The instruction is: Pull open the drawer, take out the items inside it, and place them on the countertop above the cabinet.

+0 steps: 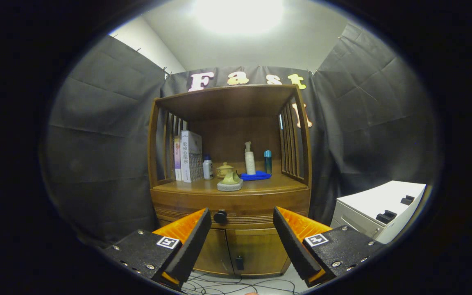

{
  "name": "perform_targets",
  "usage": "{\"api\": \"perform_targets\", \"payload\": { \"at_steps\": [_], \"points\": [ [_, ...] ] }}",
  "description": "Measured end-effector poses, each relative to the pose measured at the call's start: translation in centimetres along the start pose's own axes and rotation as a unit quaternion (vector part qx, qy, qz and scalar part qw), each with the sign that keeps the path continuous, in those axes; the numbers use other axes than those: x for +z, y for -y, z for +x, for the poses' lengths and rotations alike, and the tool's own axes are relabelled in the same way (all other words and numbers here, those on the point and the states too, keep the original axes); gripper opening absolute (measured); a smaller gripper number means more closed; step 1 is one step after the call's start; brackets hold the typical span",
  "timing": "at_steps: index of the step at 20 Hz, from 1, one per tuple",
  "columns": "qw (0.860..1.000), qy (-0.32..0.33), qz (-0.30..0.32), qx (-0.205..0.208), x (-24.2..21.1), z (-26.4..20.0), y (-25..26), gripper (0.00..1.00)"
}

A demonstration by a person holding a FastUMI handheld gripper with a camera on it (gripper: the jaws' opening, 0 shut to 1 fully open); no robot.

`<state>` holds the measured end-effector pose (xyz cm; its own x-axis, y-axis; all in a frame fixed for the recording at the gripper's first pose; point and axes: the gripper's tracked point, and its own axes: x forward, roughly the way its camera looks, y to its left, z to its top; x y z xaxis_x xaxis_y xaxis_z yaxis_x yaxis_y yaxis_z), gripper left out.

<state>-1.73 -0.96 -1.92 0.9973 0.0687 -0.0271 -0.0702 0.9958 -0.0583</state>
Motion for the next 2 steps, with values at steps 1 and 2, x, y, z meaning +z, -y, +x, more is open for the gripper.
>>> {"api": "perform_targets", "payload": {
  "at_steps": [1,2],
  "points": [
    [1.000,0.002,0.000,0.000,0.13,-0.01,-0.04,0.95],
    [1.000,0.004,-0.002,0.000,0.27,-0.21,-0.03,0.95]
  ]
}}
